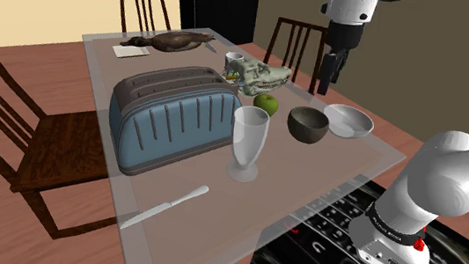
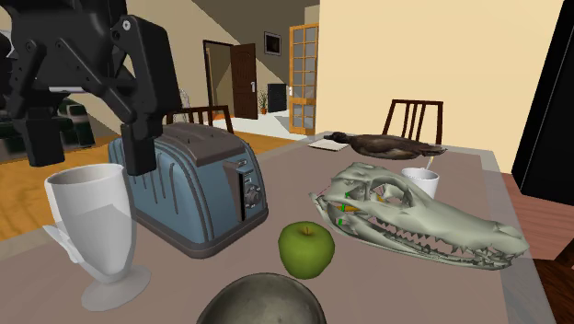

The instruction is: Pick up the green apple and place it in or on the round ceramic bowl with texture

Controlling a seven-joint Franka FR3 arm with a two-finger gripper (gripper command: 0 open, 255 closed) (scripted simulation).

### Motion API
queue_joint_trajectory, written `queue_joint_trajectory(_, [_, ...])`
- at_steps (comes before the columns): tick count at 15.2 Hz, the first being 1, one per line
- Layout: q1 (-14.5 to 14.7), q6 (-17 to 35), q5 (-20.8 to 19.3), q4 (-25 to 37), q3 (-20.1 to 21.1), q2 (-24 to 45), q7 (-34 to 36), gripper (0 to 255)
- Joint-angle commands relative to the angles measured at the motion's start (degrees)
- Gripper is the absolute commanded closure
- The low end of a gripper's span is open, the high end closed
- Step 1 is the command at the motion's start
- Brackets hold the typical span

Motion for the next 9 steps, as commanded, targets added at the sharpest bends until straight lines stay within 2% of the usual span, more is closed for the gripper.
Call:
queue_joint_trajectory(1, [0.0, 0.0, 0.0, 0.0, 0.0, 0.0, 0.0, 0])
queue_joint_trajectory(9, [-4.3, 16.5, -0.9, 0.8, 2.5, 13.1, 11.0, 0])
